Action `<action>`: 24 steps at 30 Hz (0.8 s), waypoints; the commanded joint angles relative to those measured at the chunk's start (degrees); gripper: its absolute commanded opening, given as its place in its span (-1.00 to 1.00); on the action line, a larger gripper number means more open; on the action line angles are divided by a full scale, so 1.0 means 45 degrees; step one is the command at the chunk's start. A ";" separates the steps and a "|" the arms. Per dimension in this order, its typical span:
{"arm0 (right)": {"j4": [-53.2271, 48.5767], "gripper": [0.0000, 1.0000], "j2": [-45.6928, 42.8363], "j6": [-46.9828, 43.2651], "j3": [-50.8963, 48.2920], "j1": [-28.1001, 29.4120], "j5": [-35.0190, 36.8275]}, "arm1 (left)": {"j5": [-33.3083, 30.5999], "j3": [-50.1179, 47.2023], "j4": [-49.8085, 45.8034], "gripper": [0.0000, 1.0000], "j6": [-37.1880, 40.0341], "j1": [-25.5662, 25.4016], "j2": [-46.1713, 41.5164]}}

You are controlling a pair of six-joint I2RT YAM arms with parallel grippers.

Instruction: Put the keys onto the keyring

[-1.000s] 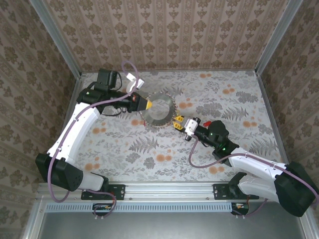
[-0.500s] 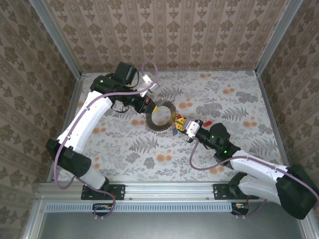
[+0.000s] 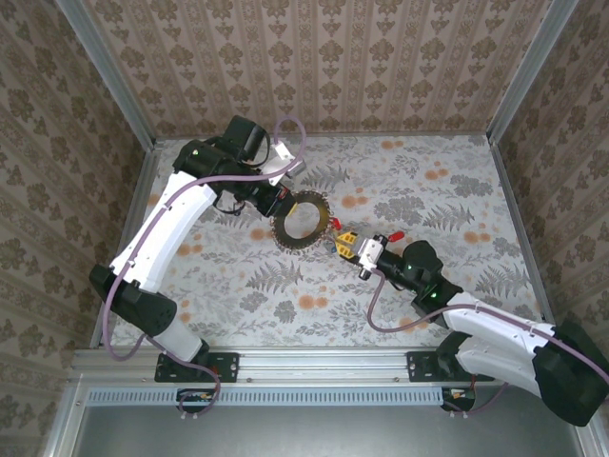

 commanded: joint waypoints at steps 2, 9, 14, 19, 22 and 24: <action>0.0498 -0.64 0.0729 0.0235 0.0402 0.0331 -0.0627 | 0.0142 0.0576 -0.0025 -1.00 0.0186 -0.0140 -0.0052; 0.1191 -0.60 0.1828 0.0059 0.0955 0.0714 -0.0429 | 0.0110 0.0537 -0.0096 -1.00 0.0174 -0.0211 -0.0101; 0.1933 -0.54 0.2625 -0.0008 0.1099 0.0838 0.0446 | 0.0108 0.0539 -0.0085 -1.00 0.0164 -0.0228 -0.0101; 0.2103 -0.52 0.3008 -0.0117 0.1204 0.0842 0.0512 | 0.0108 0.0551 -0.0087 -1.00 0.0148 -0.0275 -0.0128; 0.2153 -0.51 0.3179 -0.0056 0.1222 0.0850 0.0687 | 0.0118 0.0537 -0.0082 -1.00 0.0161 -0.0277 -0.0149; 0.2260 -0.51 0.3241 -0.0056 0.1203 0.0850 0.0892 | 0.0120 0.0521 -0.0099 -1.00 0.0147 -0.0277 -0.0160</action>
